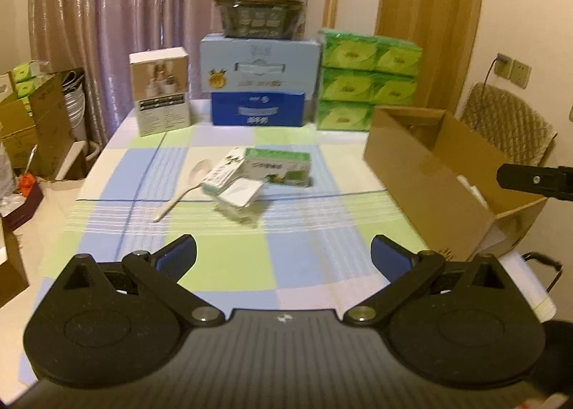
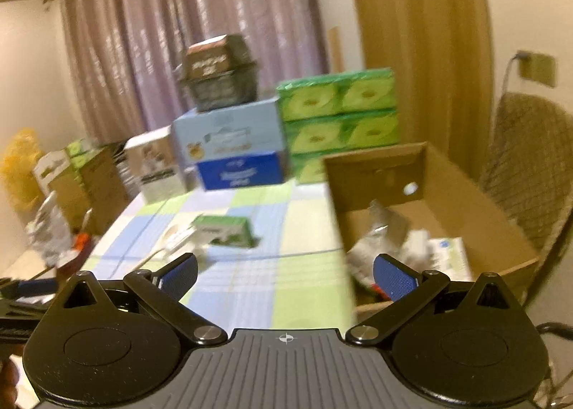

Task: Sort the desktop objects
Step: 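Move both grippers back over the table toward the plastic tray and green box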

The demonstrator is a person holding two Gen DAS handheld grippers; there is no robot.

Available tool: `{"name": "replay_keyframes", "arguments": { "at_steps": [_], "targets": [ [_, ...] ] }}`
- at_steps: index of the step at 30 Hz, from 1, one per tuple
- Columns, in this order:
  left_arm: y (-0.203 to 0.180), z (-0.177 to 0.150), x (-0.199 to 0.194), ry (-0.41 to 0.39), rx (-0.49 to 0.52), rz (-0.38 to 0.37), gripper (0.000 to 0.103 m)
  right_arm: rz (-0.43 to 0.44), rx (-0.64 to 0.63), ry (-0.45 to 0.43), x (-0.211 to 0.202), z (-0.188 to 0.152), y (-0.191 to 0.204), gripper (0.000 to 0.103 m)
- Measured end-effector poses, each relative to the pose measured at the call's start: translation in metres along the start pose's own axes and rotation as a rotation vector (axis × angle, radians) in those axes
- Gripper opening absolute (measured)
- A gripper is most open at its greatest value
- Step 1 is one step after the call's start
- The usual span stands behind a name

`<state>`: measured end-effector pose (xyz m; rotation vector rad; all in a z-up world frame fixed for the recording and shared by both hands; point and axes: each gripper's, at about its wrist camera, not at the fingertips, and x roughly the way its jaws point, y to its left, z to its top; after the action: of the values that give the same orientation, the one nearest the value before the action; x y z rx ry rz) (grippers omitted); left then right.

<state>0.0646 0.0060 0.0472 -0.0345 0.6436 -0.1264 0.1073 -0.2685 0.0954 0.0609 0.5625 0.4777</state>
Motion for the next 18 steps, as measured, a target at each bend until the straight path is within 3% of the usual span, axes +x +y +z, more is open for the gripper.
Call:
{"name": "replay_keyframes", "arguments": {
  "at_steps": [6, 18],
  "targets": [
    [0.020, -0.003, 0.008, 0.039, 0.026, 0.037, 0.102, 0.035, -0.076, 0.038, 0.013, -0.008, 0.023, 0.101],
    [0.051, 0.004, 0.058, 0.087, 0.092, -0.006, 0.102, 0.079, -0.135, 0.108, 0.054, -0.011, 0.039, 0.101]
  ]
}}
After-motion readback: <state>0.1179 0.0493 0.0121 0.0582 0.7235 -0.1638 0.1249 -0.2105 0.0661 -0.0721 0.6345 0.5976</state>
